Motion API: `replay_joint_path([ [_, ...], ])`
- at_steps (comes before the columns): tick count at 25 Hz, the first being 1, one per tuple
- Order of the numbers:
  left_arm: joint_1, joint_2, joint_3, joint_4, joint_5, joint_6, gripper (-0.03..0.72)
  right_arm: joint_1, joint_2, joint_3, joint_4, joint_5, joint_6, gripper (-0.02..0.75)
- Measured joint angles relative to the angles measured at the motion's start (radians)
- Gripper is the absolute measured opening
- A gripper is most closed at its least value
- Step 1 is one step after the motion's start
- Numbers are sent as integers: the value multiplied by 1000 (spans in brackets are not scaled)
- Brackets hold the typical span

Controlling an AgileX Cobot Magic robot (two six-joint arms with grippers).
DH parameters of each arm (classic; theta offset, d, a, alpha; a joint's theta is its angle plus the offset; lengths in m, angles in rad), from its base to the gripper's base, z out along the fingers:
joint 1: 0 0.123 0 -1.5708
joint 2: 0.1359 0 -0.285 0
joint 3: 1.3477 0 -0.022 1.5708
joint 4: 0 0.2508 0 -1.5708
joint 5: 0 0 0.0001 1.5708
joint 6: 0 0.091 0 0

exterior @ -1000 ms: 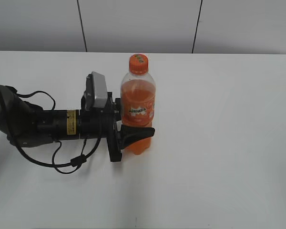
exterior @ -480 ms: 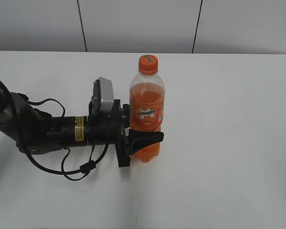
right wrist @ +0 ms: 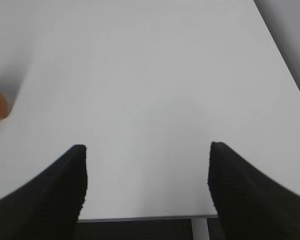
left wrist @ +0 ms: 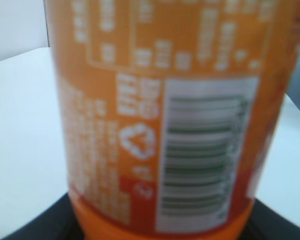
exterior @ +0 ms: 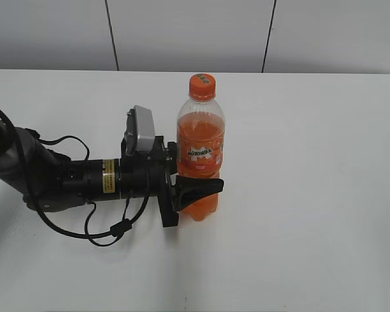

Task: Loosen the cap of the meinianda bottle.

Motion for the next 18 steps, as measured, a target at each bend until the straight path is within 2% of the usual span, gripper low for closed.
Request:
replay_joint_path([
  [12, -1, 0, 0, -2, 0, 0, 384, 0, 3, -43, 0, -28, 0, 566],
  [18, -1, 0, 0, -2, 0, 0, 384, 0, 227, -201, 22, -10, -38, 566],
])
